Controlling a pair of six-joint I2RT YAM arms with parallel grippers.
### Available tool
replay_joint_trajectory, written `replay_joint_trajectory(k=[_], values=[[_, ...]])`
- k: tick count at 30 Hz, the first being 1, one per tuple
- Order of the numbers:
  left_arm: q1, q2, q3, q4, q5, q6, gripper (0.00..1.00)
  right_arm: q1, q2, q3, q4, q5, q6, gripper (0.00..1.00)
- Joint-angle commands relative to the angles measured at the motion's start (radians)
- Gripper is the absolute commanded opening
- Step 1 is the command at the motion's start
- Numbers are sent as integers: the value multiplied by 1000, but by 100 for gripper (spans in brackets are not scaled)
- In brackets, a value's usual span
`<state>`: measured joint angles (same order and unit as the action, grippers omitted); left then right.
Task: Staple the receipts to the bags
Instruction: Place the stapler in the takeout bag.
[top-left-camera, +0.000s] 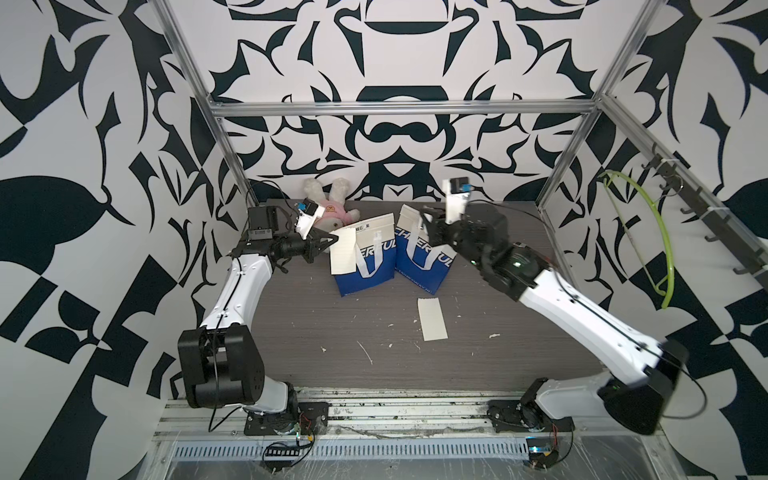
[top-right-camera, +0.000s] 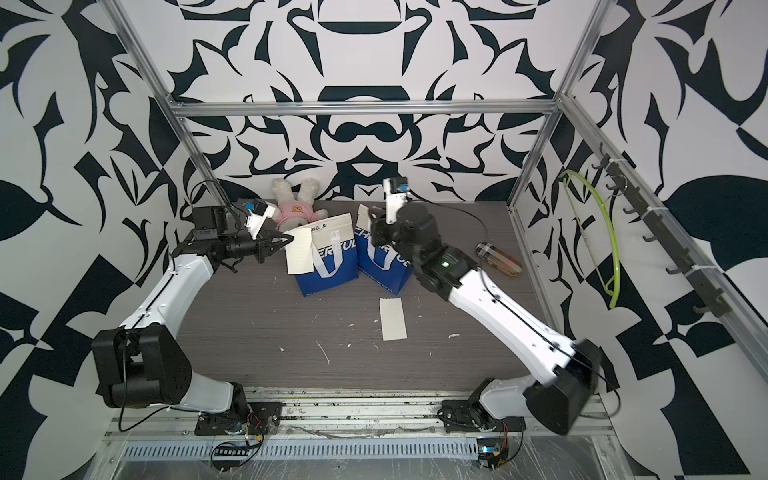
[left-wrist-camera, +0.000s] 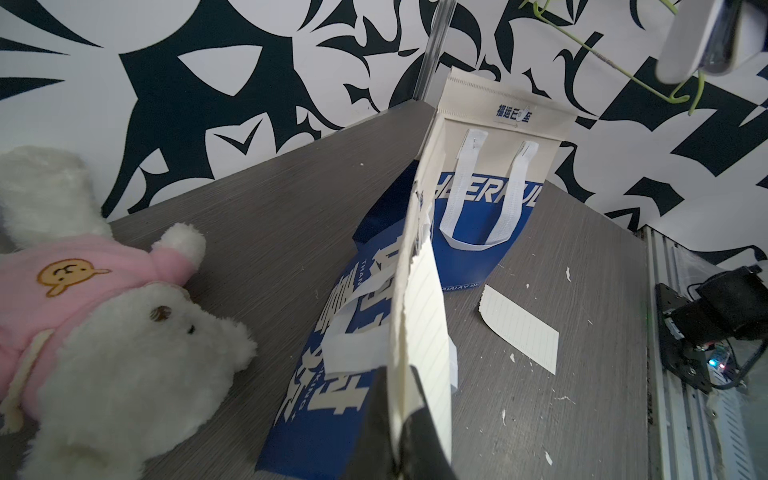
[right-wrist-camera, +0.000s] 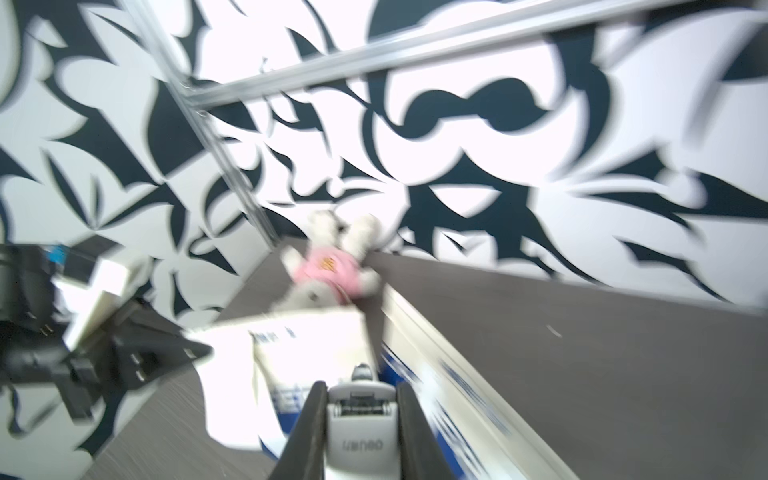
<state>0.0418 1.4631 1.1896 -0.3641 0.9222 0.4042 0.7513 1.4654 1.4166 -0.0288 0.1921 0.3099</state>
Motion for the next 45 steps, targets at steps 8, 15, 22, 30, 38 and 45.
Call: replay_joint_trajectory(k=[8,15,22,30,38,45], values=[[-8,-17,-42,7,-40,-28,0,132,423,270,408,68,51,0],[-7,-24,-51,7,-40,-16,0,150,459,340,422,34,58,0],[-9,-23,-51,7,-38,-11,0,152,434,344,396,20,43,0],[-9,-18,-44,10,-36,-10,0,155,535,453,332,13,50,0],[-9,-14,-38,11,-34,-8,0,164,567,449,307,30,58,0],[-10,-12,-41,11,-39,-8,0,171,556,438,265,41,48,0]])
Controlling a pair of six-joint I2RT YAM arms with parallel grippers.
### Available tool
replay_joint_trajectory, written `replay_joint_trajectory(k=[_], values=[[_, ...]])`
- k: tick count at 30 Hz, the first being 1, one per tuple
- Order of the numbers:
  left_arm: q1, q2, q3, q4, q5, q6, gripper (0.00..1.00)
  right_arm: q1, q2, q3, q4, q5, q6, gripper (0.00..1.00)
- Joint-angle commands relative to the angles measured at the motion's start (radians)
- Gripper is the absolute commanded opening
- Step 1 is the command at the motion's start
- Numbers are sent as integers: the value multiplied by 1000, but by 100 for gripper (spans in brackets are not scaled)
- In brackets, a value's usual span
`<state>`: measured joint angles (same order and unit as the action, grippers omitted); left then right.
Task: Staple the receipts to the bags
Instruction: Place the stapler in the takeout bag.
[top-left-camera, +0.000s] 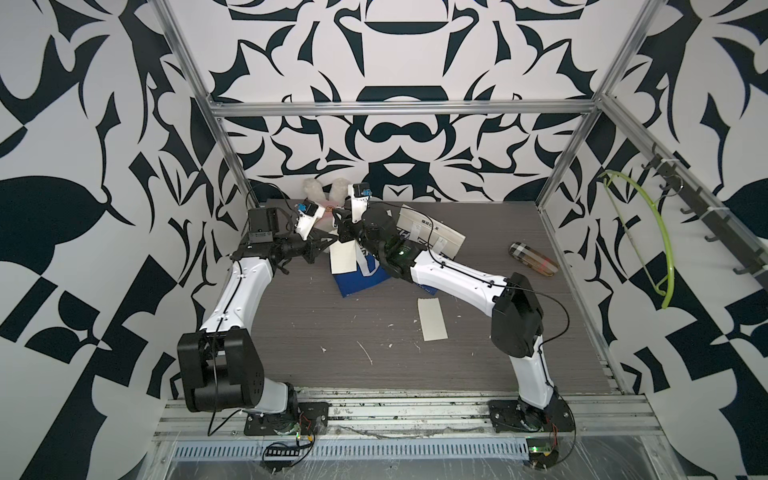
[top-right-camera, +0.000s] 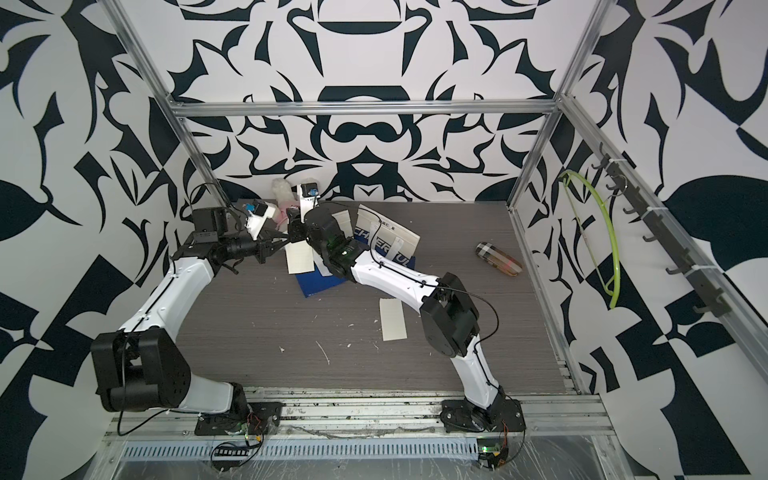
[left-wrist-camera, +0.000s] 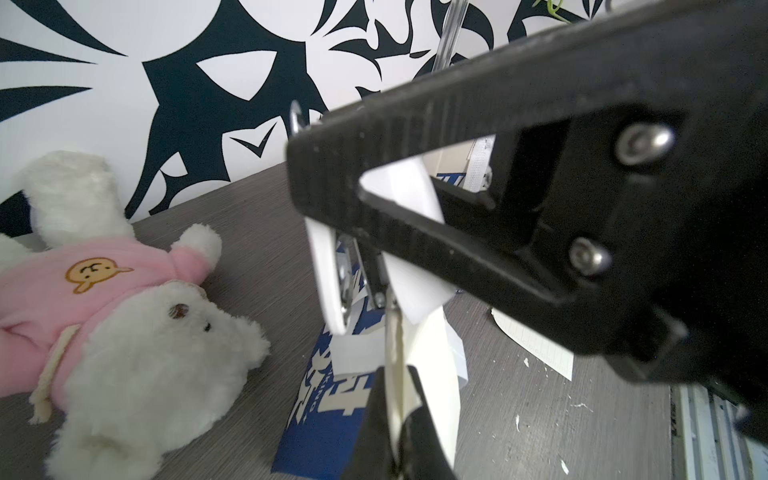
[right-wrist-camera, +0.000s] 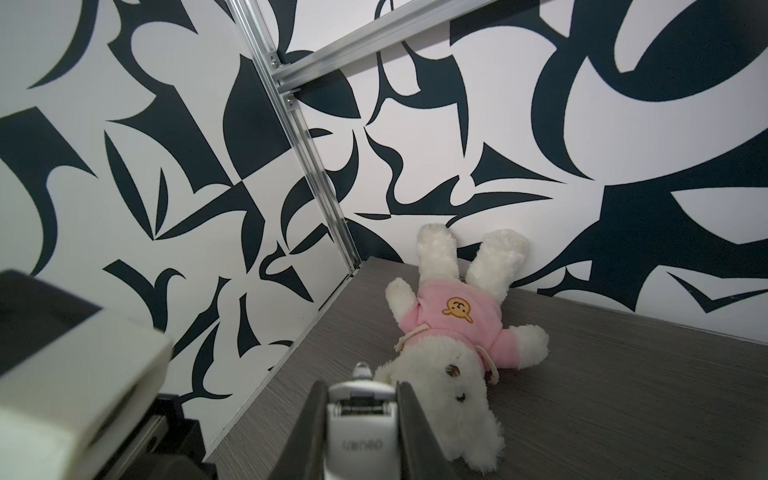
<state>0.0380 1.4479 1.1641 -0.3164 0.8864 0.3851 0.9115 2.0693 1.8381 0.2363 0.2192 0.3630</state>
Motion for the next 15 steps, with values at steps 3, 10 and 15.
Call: replay_joint_trajectory(k=[3,10,15], values=[[-6,5,-16,-37,-7,11,0,10,-66,-7,5,21,-14,0],[-4,9,-9,-35,-26,-2,0,25,-79,-7,-22,12,-40,0],[-3,9,-7,-23,-33,-11,0,40,-62,26,-85,43,-63,0]])
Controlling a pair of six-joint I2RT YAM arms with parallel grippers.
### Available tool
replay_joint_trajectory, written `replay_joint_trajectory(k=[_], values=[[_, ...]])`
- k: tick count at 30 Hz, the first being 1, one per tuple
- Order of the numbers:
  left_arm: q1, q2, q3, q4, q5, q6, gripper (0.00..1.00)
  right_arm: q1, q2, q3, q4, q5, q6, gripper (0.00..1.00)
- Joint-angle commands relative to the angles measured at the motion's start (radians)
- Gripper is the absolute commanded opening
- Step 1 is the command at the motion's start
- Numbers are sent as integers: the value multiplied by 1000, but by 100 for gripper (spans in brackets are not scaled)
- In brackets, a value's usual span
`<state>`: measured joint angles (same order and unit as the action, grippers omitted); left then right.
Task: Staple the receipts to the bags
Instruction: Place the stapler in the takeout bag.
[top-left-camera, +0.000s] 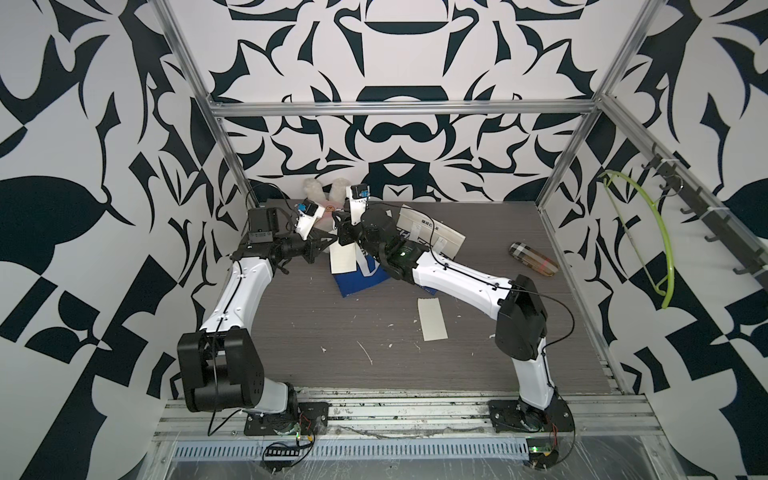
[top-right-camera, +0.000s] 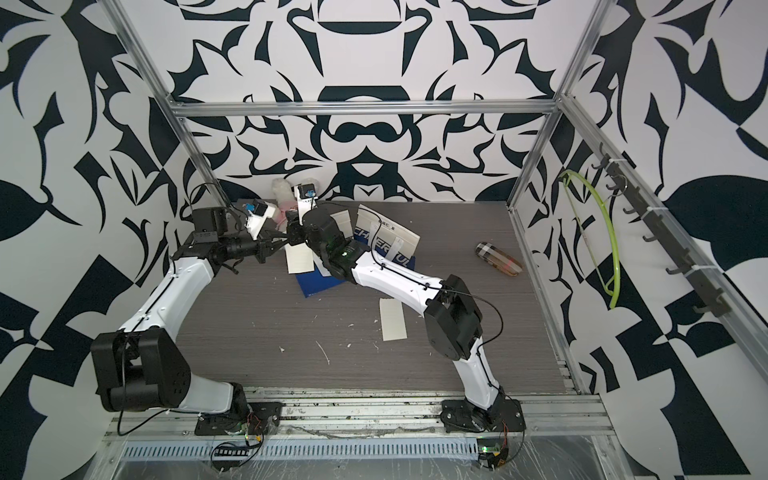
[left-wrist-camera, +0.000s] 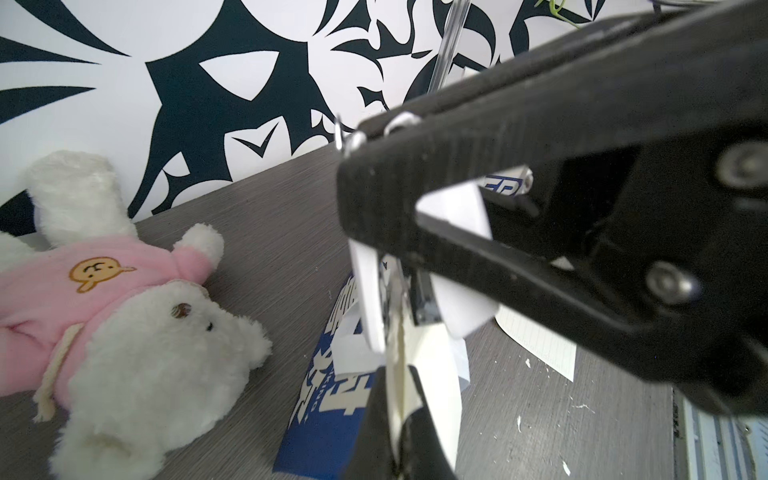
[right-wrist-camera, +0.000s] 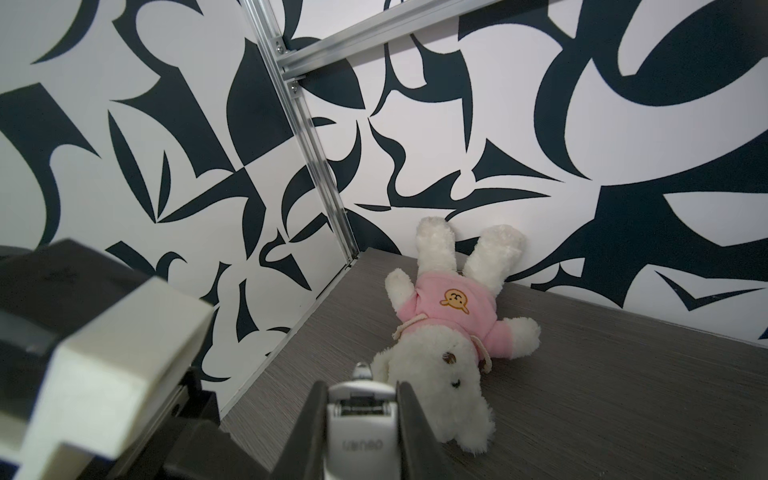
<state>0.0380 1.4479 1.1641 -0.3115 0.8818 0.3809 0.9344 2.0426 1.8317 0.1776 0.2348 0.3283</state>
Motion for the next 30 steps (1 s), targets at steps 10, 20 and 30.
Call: replay_joint_trajectory(k=[10,20,30], values=[[-5,8,-12,-20,-27,-7,0,22,-26,31,-51,68,-27,0],[-5,5,-19,-18,-30,-1,0,22,-90,-29,-112,-23,-33,59],[-5,4,-17,-60,-4,75,0,-152,-233,97,-467,-506,-360,85]])
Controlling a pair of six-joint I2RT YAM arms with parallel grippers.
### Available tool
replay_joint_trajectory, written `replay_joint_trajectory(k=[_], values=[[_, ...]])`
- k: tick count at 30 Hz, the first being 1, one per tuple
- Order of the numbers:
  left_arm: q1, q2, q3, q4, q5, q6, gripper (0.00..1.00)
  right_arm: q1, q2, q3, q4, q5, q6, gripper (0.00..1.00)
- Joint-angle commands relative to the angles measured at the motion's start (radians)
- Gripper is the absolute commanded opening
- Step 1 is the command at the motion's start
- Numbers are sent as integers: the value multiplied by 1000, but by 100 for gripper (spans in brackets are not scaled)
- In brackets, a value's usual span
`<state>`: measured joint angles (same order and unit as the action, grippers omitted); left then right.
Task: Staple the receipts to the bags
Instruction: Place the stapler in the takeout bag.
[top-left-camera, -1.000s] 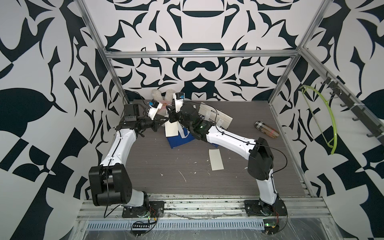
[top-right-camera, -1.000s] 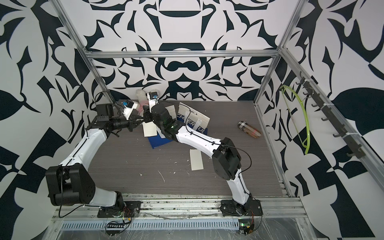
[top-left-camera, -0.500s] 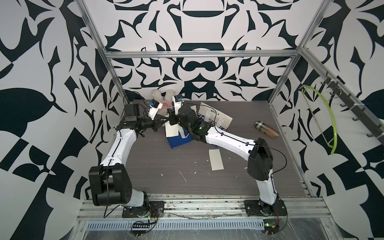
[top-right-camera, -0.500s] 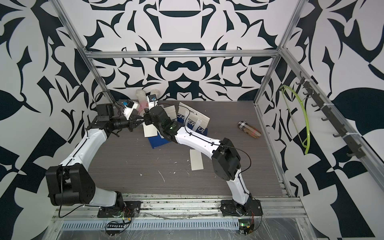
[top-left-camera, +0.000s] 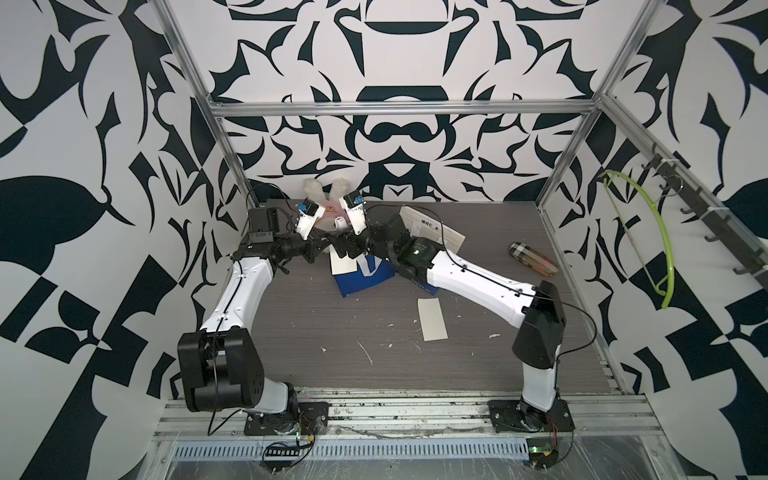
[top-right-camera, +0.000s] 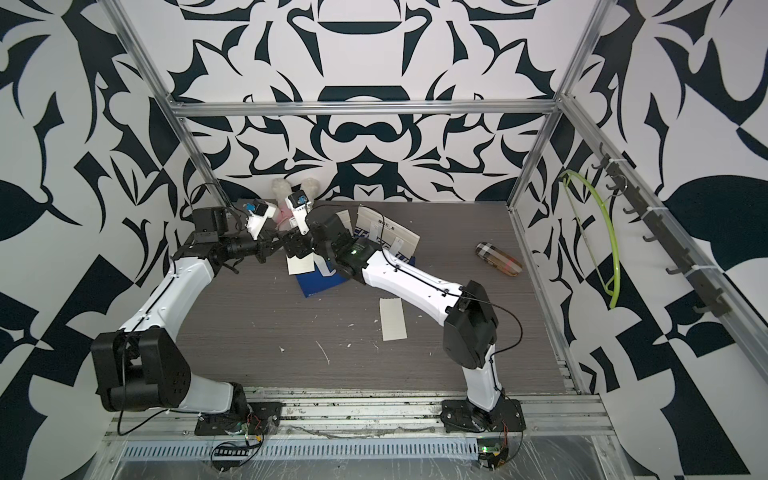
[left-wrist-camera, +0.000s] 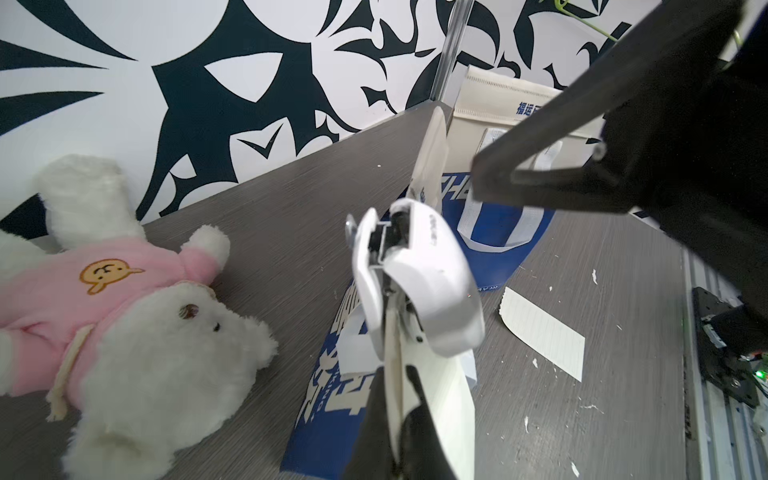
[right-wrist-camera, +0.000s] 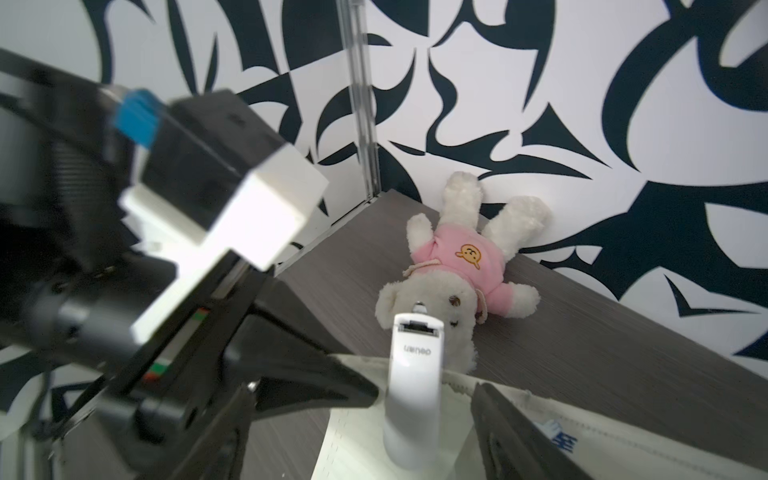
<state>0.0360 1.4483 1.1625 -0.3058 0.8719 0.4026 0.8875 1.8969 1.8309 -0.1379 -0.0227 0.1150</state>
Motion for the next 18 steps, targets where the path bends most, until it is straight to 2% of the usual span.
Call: replay_joint_trajectory(k=[1,4,5,7,11,12,13,16,18], values=[[-3,4,-15,-72,13,66,0,-148,-90,125,-214,-343,-189,85],[-3,3,-13,-97,48,118,0,-237,-78,223,-397,-520,-394,85],[-3,3,-10,-110,60,139,0,-249,-61,260,-467,-589,-508,85],[-3,8,2,-150,88,188,0,-253,-12,331,-538,-599,-635,86],[-4,32,31,-212,127,243,0,-257,218,732,-929,-729,-904,89],[-4,38,35,-219,135,250,0,-256,270,832,-980,-760,-937,95],[-3,41,36,-223,141,256,0,-257,298,867,-983,-782,-938,95],[-5,51,38,-244,157,288,0,-253,306,818,-878,-867,-898,96],[-4,57,43,-259,159,305,0,-243,315,797,-834,-860,-881,96]])
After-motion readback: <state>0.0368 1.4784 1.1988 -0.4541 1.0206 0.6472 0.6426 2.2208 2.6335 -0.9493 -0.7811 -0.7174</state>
